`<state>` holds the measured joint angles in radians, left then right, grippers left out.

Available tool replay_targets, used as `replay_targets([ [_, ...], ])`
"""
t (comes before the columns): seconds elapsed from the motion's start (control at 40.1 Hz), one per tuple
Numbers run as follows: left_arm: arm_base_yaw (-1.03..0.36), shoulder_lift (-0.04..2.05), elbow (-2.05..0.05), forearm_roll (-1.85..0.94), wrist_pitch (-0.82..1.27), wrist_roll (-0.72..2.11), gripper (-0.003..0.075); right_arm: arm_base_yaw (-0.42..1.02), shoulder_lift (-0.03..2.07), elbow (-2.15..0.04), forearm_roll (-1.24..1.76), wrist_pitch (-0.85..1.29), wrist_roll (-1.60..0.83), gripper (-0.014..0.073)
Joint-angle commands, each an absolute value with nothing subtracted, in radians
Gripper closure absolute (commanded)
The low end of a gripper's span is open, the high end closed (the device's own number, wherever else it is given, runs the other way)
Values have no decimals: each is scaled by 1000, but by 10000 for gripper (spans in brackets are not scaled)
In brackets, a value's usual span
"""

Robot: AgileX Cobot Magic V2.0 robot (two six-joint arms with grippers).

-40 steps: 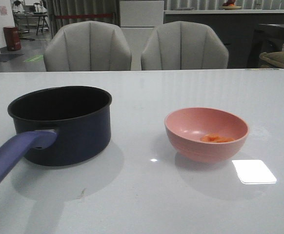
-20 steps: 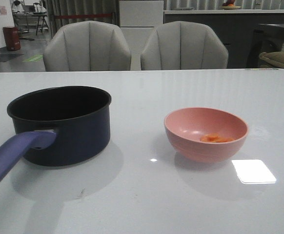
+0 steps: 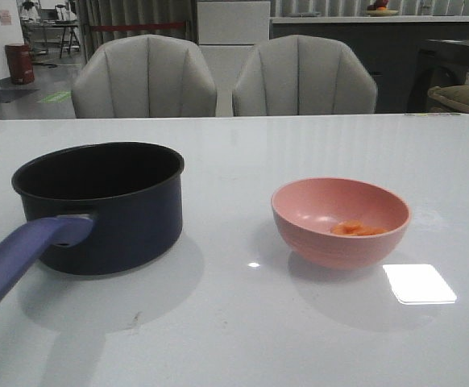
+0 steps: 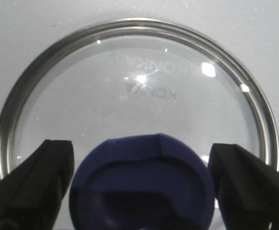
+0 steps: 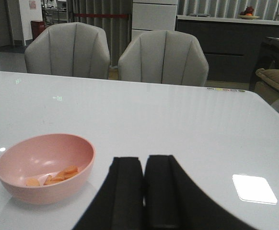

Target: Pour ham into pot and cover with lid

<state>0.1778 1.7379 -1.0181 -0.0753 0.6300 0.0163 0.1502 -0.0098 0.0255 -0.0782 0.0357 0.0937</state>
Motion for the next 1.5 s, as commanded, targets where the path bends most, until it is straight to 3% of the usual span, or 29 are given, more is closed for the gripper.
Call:
replay_targets([
  [0.0,175,1682,-1063,-67,638,18,132,147,-31,22,-94,-39,94,445],
  [0.3,82,1432,-962,-22,535,18,136,147,-31,22,-94,-39,94,445],
  [0.649,-9,915,-713,-79,328,18,136,147,-31,22,-94,-39,94,445],
  [0.899,-154,585,-548,-79,266,18,136,147,-30,22,-94,-39,94,445],
  [1.173,-279,327,-421,-79,230,18,136,147,-30,22,-94,-39,94,445],
  [1.473,-313,191,-328,-104,128,18,136,147,-30,22,-94,-56,94,445],
])
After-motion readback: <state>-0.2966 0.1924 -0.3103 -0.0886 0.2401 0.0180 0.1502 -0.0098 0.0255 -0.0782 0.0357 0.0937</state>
